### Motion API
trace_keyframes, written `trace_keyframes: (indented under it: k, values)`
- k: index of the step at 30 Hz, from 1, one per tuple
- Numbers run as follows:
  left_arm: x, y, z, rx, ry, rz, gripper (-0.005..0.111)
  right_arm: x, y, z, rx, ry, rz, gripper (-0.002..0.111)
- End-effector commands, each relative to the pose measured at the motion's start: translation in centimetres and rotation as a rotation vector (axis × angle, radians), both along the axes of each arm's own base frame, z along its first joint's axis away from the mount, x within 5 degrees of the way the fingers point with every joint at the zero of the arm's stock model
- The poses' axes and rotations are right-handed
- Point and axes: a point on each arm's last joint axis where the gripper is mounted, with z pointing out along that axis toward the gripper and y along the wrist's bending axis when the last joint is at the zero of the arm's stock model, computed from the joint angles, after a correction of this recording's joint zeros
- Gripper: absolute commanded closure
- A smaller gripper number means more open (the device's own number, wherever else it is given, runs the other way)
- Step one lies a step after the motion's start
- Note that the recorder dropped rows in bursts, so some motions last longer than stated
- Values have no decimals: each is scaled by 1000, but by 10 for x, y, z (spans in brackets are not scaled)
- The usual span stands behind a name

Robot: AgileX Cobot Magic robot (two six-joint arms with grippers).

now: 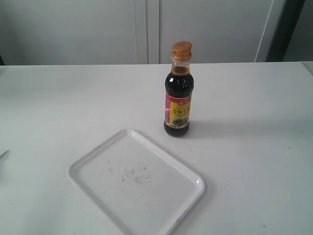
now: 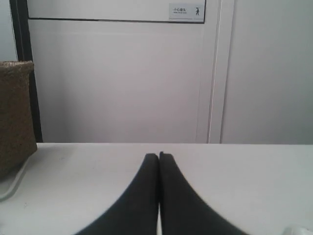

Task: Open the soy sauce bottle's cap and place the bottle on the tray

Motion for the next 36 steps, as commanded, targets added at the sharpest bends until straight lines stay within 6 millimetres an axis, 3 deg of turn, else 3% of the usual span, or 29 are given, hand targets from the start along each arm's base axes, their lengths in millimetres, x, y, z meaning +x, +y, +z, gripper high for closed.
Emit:
trace_keyframes:
  k: [1,8,17,27,36]
  values:
    - [7,0,19,-21,-58,4,107,0,0,-1,0,-3,-4,108]
    - [32,-12,52,40,-67,-94,107,0,0,-1,0,-3,-4,108]
    - [75,-31,68,140,-14,-253,107,0,0,-1,0,-3,-4,108]
    - [117,-52,61,201,32,-464,107,0,0,-1,0,-3,-4,108]
    - [136,-73,52,234,87,-601,107,0,0,-1,0,-3,-4,108]
